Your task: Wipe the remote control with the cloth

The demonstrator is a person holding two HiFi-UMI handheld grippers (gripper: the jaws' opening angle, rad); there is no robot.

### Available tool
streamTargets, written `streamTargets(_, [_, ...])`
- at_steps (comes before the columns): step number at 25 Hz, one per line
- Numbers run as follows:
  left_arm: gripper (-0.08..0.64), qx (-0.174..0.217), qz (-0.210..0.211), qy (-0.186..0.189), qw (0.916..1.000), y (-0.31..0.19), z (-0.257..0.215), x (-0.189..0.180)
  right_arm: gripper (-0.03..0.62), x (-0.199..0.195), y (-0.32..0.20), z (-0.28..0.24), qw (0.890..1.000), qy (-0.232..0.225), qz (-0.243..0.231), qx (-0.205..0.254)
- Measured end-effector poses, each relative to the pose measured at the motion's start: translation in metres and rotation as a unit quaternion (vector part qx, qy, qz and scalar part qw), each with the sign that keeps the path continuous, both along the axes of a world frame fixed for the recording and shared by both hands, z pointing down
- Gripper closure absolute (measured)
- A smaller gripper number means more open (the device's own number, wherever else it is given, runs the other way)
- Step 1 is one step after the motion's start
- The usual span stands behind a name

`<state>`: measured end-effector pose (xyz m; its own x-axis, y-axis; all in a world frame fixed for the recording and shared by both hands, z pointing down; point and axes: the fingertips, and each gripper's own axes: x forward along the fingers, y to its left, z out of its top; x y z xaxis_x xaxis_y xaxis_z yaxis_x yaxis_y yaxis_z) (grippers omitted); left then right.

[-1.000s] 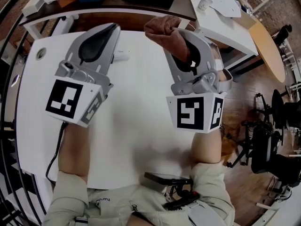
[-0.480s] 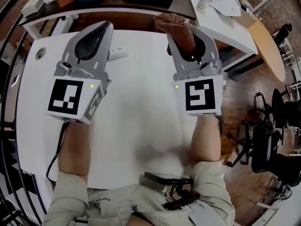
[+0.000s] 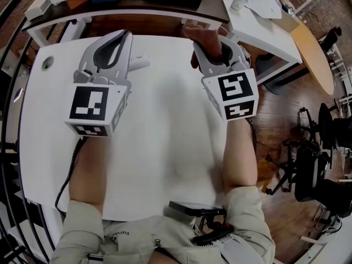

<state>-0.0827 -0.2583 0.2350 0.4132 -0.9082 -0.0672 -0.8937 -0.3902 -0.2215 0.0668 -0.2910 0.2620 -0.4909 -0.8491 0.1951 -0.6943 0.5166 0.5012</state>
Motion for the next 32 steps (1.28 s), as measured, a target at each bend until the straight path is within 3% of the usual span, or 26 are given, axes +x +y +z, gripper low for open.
streamTargets(5, [0.548,-0.036,-0.007,-0.029,0.9989,-0.010,0.026,0.002,0.476,0.005,-0.017,0.047,0.997,0.012,0.009,-0.073])
streamTargets(12, [0.528,-0.066,-0.001,-0.032,0.9973,-0.017,0.046,0.006,0.419,0.018,-0.033,0.105,0.985,0.019,0.035,-0.165])
streamTargets(19, [0.522,-0.076,0.003,-0.033,0.9966,-0.019,0.052,0.008,0.356,0.020,-0.037,0.128,0.979,0.025,0.045,-0.199])
streamTargets(24, [0.517,-0.076,0.007,-0.029,0.9967,-0.019,0.052,0.010,0.280,0.021,-0.039,0.123,0.979,0.016,0.042,-0.198])
streamTargets(28, [0.510,-0.064,0.009,-0.019,0.9977,-0.015,0.044,0.013,0.275,0.030,-0.034,0.087,0.986,-0.016,0.047,-0.160])
streamTargets(32, [0.497,-0.052,0.007,0.018,0.9984,-0.005,0.030,0.009,0.276,0.035,-0.016,0.041,0.990,-0.070,0.052,-0.109])
